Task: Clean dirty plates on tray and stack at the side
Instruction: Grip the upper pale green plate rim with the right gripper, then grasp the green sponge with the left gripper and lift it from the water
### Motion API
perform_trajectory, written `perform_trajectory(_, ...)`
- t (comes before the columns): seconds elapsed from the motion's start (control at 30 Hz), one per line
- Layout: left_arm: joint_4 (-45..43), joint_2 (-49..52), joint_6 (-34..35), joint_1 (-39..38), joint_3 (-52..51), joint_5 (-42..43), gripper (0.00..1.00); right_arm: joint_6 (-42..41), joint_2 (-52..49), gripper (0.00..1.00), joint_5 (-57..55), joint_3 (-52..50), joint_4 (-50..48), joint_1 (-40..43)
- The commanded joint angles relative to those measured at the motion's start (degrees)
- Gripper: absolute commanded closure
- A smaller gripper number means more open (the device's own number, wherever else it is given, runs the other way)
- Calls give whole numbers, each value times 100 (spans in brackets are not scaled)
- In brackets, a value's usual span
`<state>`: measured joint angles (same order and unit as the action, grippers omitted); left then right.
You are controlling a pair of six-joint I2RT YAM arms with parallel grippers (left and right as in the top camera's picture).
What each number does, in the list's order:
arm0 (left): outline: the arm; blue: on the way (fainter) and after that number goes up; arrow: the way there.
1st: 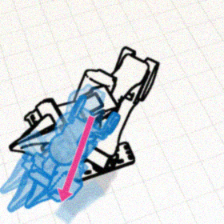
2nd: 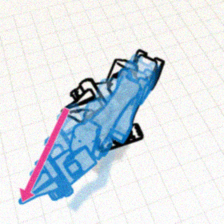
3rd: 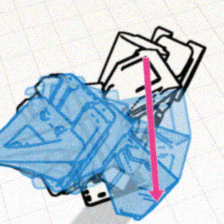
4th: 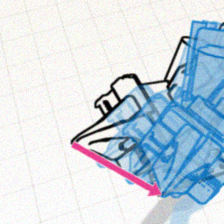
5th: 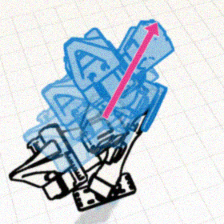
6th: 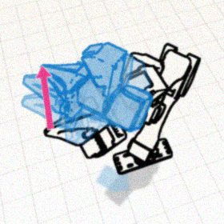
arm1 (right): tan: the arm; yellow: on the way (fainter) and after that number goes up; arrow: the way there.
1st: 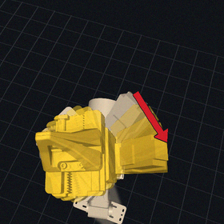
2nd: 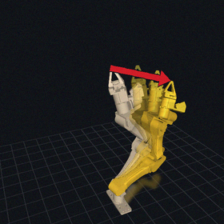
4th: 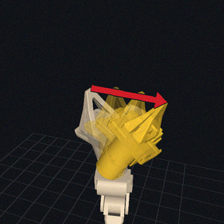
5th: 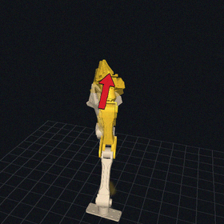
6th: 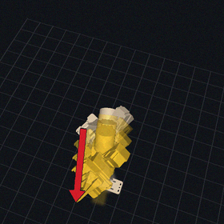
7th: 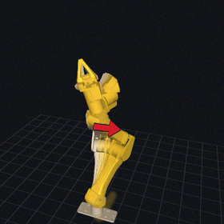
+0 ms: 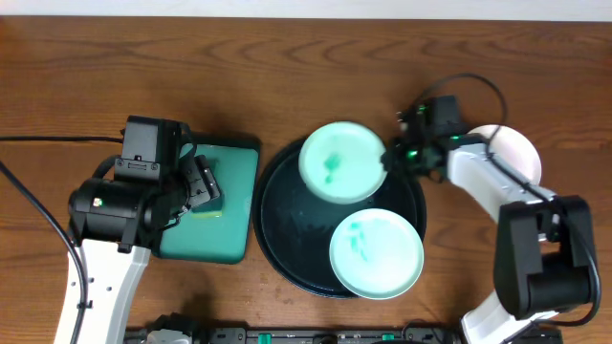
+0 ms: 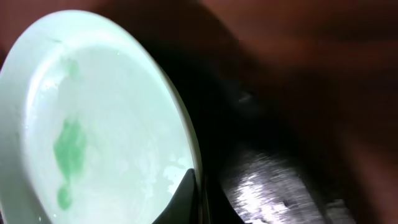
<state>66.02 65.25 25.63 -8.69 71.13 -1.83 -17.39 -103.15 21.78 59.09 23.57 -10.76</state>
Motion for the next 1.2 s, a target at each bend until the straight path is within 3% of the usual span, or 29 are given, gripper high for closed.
perform_trajectory(0.0,9,33,-55,-9,35,-35,21,223,105,99,-664,9,155,-527)
perform_trajectory(0.13,-22,177,-57,-9,35,-55,20,-85,20,99,-1032,9,-68,-960)
perform_trajectory(0.37,-96,748,-225,-7,35,-59,34,-426,-275,99,-1082,9,-212,-931)
perform_trajectory(0.53,-205,1582,-308,-7,35,-173,36,-424,-476,99,-1075,9,-188,-973)
perform_trajectory(0.8,-704,3032,-369,146,35,-186,52,-422,-476,99,-1075,9,-201,-981)
perform_trajectory(1.17,-1252,4144,-424,546,35,-111,53,-398,-476,99,-1075,9,-175,-981)
